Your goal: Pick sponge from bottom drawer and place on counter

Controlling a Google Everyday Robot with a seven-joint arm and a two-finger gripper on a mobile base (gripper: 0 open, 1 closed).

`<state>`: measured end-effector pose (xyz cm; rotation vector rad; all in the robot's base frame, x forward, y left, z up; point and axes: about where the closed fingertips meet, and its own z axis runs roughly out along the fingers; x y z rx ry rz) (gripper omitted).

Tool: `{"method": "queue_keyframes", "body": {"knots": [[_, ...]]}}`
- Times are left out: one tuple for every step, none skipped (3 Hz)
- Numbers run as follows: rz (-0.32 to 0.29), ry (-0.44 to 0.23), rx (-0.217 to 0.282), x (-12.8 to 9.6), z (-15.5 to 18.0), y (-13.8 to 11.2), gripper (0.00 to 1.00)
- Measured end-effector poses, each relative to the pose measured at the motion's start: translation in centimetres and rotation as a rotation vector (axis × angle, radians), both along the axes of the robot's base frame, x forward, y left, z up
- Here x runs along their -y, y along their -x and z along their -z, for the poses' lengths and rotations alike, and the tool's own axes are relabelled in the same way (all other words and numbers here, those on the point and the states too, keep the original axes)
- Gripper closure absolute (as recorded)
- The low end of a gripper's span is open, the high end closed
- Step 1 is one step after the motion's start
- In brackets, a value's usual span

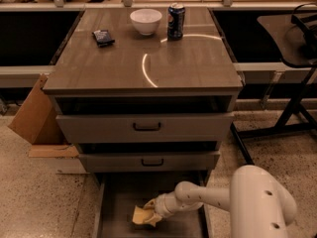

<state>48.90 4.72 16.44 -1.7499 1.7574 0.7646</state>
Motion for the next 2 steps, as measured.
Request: {"method": "queue_keyframes", "body": {"knots": [[-0.016,-0.047,0.044,0.8,-3.2,0.2,1.0],[-0.054,-0.093,0.067,1.7,-5.5,0.5,1.0]]}}
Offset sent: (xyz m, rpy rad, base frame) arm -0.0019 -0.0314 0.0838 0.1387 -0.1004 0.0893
